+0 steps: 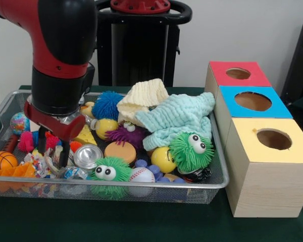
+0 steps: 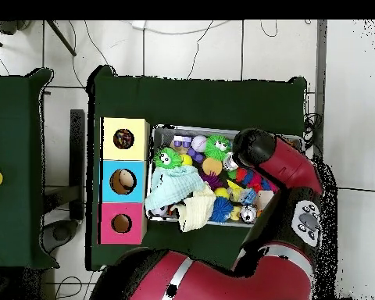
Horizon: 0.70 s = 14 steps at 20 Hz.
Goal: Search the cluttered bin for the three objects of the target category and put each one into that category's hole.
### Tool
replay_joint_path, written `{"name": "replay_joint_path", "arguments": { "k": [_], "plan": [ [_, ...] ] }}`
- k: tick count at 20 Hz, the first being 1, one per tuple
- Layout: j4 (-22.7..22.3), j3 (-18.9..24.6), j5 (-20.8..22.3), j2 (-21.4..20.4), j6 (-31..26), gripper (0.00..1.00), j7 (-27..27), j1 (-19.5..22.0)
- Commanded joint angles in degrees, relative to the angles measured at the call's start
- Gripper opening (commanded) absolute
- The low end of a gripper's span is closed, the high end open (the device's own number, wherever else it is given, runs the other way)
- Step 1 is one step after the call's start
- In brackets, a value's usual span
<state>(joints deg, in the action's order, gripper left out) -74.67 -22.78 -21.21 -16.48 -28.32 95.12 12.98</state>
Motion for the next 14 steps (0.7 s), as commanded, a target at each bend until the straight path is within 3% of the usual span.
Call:
{"name": "replay_joint_path", "arguments": {
  "k": [1, 6, 14],
  "plan": [
    [2.13, 2.8, -3.76, 2.77, -4.92, 1.0, 17.41, -0.51],
    [1.4, 2.89, -4.29, 2.89, -3.89, 1.0, 17.07, -0.59],
    [-5.04, 4.01, -4.16, 0.5, 0.16, 1.0, 15.1, 0.21]
  ]
}}
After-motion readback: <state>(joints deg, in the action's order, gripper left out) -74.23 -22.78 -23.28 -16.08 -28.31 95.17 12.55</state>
